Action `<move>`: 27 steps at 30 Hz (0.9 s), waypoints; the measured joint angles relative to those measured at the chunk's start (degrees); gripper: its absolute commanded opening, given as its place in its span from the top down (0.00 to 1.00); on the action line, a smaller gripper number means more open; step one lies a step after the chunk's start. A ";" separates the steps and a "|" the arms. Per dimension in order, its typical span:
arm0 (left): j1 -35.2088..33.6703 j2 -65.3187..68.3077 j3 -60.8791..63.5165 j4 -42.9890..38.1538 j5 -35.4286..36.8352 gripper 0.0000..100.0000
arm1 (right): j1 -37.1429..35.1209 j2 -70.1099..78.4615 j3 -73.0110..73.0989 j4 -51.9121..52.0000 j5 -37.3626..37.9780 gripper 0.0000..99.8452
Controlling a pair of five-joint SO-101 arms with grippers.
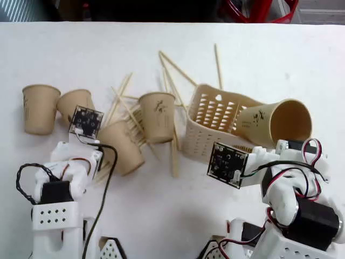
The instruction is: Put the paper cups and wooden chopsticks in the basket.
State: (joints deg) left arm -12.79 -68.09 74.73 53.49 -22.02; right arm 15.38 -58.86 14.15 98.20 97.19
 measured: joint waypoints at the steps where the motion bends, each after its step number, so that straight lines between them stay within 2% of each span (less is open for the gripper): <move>1: 0.00 0.00 0.00 0.00 0.00 0.83 | 0.00 0.00 0.00 0.00 0.00 0.92; 5: 0.00 0.00 0.00 0.00 0.00 0.83 | 0.09 -1.23 0.00 -0.18 -1.14 0.78; 10: 0.00 0.00 0.00 0.00 0.00 0.83 | -0.70 -0.97 0.00 -5.45 -9.05 0.67; 16: 0.00 0.00 0.00 0.00 0.00 0.83 | -6.07 -1.14 0.00 -9.05 -18.90 0.67; 27: 0.00 0.00 0.00 0.00 0.00 0.83 | -18.73 -0.35 3.25 -9.23 -30.07 0.67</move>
State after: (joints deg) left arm -12.79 -68.09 74.73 53.49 -22.02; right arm -3.34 -59.21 17.41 88.97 67.12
